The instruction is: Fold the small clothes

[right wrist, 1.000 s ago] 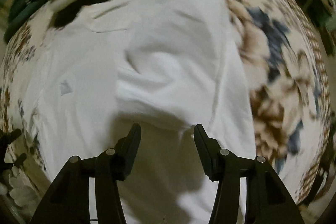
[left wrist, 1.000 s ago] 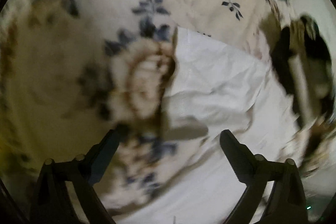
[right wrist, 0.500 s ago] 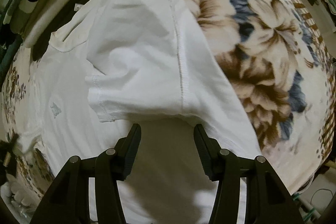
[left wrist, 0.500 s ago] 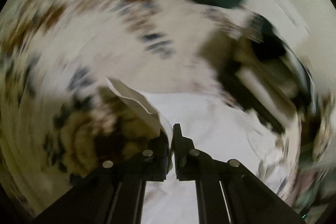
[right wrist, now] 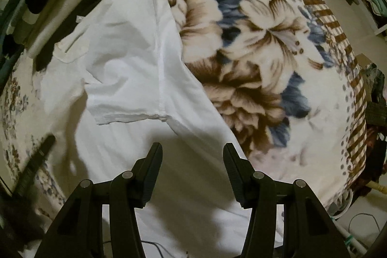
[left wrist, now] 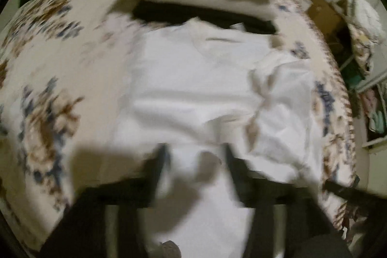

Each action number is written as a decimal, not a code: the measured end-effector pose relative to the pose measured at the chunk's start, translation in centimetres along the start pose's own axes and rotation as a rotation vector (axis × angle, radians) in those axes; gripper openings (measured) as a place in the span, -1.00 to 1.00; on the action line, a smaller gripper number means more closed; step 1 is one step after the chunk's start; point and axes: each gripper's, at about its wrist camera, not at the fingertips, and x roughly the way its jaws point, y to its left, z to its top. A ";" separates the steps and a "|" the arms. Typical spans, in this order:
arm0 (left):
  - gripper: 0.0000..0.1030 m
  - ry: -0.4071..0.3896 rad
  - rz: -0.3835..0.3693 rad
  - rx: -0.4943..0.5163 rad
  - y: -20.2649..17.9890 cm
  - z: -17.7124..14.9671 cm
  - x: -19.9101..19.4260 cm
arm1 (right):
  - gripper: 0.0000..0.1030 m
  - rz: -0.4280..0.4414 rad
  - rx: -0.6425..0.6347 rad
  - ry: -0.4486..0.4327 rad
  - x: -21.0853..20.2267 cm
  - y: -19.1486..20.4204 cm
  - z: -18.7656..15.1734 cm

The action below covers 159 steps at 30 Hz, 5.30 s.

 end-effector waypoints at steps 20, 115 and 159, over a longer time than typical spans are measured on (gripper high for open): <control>0.34 -0.073 0.224 -0.146 7.8 -1.8 -3.0 | 0.05 0.123 -0.246 0.147 0.5 6.3 5.3; -0.39 0.195 -0.037 -0.838 17.9 -35.3 -7.7 | 0.14 0.076 -0.867 0.199 0.7 29.6 -1.6; -1.00 -0.026 0.041 -1.008 18.6 -37.6 -10.2 | -0.94 0.258 -0.508 0.568 7.3 3.7 -27.8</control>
